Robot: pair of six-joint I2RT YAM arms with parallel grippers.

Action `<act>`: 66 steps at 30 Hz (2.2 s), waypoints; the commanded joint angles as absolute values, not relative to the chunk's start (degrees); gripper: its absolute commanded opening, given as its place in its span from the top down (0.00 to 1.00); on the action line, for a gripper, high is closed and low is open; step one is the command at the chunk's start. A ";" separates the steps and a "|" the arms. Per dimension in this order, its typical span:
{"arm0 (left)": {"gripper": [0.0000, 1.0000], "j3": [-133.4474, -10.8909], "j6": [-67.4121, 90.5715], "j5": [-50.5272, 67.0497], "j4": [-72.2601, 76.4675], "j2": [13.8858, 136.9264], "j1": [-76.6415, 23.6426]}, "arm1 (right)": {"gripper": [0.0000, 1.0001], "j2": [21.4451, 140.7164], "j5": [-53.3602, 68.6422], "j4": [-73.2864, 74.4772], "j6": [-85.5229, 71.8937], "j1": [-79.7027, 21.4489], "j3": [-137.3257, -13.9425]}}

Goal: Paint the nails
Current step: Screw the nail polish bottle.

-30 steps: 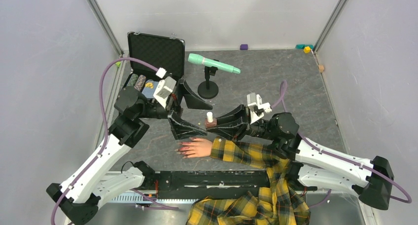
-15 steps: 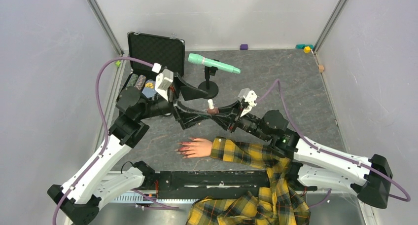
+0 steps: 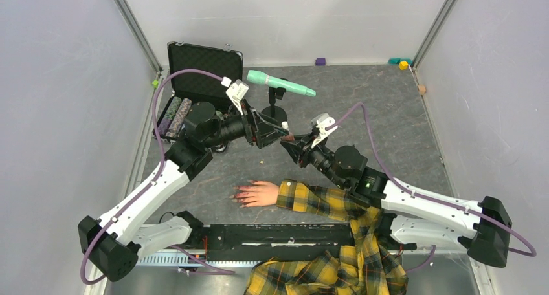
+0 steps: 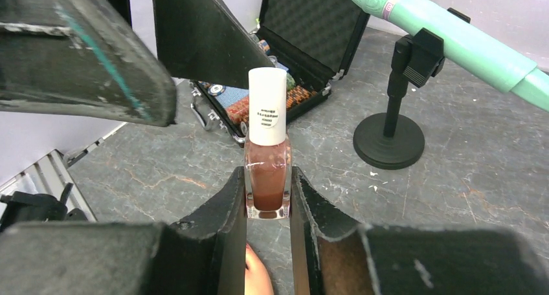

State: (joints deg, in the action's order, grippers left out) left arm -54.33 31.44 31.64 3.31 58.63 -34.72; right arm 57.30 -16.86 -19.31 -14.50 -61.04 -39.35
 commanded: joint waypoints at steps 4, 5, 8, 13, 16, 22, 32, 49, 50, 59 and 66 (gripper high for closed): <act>0.29 -53.92 35.54 30.10 5.09 59.17 -34.58 | 1.00 58.75 -23.63 -19.83 -12.43 -63.51 -44.05; 0.31 -53.90 35.67 30.21 5.18 59.32 -34.55 | 1.00 59.04 -23.82 -19.65 -12.21 -63.84 -44.26; 0.36 -53.96 36.00 30.55 5.27 59.92 -34.59 | 1.00 59.88 -24.10 -19.34 -11.86 -64.57 -45.14; 0.45 -53.96 36.56 30.55 5.24 60.60 -34.54 | 1.00 60.28 -23.96 -19.42 -11.46 -65.23 -45.68; 0.51 -53.96 36.64 30.50 5.27 60.68 -34.62 | 1.00 60.45 -23.86 -19.43 -11.35 -65.39 -45.87; 0.58 -54.14 37.12 31.39 5.82 61.12 -34.54 | 1.00 60.66 -23.88 -19.38 -11.12 -65.57 -46.01; 0.98 -54.98 37.17 37.03 7.74 61.94 -34.56 | 1.00 58.46 -20.76 -20.99 -10.77 -65.49 -44.37; 0.98 -54.85 44.45 64.71 31.20 59.10 -34.63 | 1.00 51.01 14.45 -38.40 -19.31 -58.95 -37.27; 0.98 -54.82 44.91 65.61 32.35 58.87 -34.73 | 1.00 51.27 16.27 -39.39 -20.22 -58.76 -37.20; 0.98 -54.49 45.90 71.00 36.30 57.32 -38.21 | 1.00 54.32 27.06 -49.46 -26.71 -58.54 -37.45; 0.95 -55.12 43.05 71.03 32.58 56.07 -39.56 | 1.00 55.68 28.07 -48.76 -26.27 -58.55 -38.55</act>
